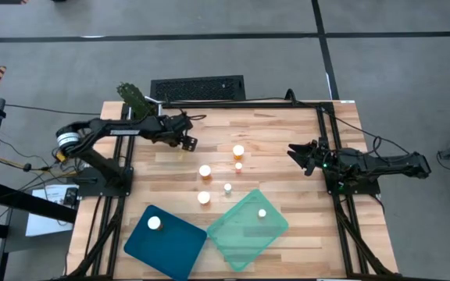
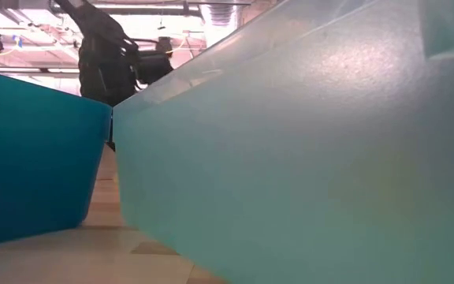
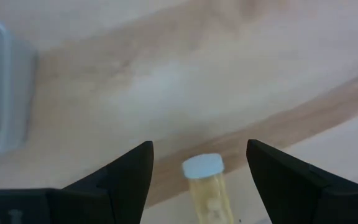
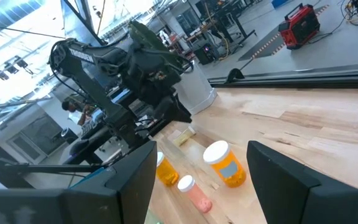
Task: Pick and place medicine bottles into bin by pill shape (circle, oval)
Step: Put the small yellow pill bottle into the green bin
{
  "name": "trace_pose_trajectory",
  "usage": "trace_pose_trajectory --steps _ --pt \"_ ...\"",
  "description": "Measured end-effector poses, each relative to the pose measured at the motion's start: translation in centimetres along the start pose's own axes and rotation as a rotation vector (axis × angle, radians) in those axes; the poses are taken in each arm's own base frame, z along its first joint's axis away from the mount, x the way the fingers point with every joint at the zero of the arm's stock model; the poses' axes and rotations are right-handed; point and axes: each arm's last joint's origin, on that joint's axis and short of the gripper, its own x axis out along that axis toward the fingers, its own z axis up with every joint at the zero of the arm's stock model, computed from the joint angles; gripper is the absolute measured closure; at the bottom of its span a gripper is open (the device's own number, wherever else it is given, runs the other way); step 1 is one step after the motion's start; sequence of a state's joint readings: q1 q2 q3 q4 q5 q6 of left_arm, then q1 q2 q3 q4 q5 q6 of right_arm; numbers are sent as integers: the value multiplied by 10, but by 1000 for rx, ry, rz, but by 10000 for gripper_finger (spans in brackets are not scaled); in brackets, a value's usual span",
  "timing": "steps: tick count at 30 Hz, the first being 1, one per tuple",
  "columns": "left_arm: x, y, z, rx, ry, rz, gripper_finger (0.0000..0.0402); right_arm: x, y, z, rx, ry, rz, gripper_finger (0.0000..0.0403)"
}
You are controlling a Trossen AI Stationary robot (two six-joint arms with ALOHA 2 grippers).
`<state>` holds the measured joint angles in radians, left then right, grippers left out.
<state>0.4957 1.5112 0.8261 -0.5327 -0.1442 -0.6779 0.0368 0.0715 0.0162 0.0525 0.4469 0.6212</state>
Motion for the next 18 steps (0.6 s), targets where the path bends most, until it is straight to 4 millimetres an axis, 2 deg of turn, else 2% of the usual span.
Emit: trace_pose_trajectory --steps 5,13,18 --pt "19 -10 3 65 117 41 150 0 0 0 0 -1 0 143" --pt "13 -18 16 68 106 56 150 0 0 0 0 0 0 143" --pt "12 -18 13 61 137 62 150 0 0 0 0 0 0 143"
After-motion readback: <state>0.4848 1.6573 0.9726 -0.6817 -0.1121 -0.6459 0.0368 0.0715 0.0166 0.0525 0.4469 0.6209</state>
